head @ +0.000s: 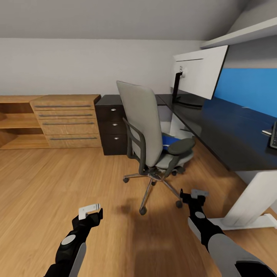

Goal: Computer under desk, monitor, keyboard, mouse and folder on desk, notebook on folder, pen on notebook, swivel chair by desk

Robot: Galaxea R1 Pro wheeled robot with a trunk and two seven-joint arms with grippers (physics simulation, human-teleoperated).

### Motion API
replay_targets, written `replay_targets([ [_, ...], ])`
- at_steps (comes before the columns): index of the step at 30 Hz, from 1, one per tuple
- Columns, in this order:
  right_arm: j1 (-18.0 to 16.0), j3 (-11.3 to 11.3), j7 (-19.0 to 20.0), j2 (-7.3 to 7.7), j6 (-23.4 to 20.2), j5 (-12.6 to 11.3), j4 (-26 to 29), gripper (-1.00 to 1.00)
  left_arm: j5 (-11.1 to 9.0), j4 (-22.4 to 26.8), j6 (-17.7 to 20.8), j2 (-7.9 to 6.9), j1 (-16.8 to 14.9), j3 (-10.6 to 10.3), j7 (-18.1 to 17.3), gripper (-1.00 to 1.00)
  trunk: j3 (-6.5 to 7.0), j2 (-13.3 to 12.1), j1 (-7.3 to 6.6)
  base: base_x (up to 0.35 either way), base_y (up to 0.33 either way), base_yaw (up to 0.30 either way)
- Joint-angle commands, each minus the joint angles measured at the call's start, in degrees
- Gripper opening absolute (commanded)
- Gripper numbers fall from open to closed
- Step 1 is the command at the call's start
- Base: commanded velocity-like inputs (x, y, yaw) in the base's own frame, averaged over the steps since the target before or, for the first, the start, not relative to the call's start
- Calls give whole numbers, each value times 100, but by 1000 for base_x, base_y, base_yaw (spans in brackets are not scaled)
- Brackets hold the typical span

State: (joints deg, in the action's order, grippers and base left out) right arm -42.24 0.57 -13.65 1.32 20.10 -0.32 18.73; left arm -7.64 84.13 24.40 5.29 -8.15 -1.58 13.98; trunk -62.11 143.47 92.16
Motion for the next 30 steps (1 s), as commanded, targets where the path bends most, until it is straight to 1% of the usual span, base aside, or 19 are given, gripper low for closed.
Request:
replay_targets([
  [1, -3, 5, -5, -1, 28, -3, -4, 100, -61, 7, 20, -2, -3, -9, 52, 100, -5, 2, 0, 77, 0, 0],
  [4, -3, 5, -6, 0, 90, -3, -3, 100, -62, 0, 21, -8, -3, -9, 47, 100, -5, 2, 0, 126, 0, 0],
  [8, -3, 5, -10, 11, 348, -5, -8, 100, -56, -16, 21, -10, -3, -9, 44, 100, -5, 2, 0, 177, 0, 0],
  [15, -3, 12, -71, 57, 524, -11, -9, 100, -54, -35, 19, -11, -3, -9, 43, 100, -5, 2, 0, 37, 0, 0],
  [21, -3, 30, -119, 73, 843, -12, -18, 100, -53, -35, 21, -11, -3, -9, 43, 100, -5, 2, 0, 171, 0, 0],
  [24, -3, 36, -120, 75, 850, -15, -18, 100, -53, -36, 17, -11, -3, -9, 43, 100, -5, 2, 0, 149, 0, 0],
  [30, -3, 47, -120, 111, 855, -21, -26, 100, -46, -36, 12, -11, -3, -9, 43, 100, -5, 2, 0, 275, 0, 0],
])
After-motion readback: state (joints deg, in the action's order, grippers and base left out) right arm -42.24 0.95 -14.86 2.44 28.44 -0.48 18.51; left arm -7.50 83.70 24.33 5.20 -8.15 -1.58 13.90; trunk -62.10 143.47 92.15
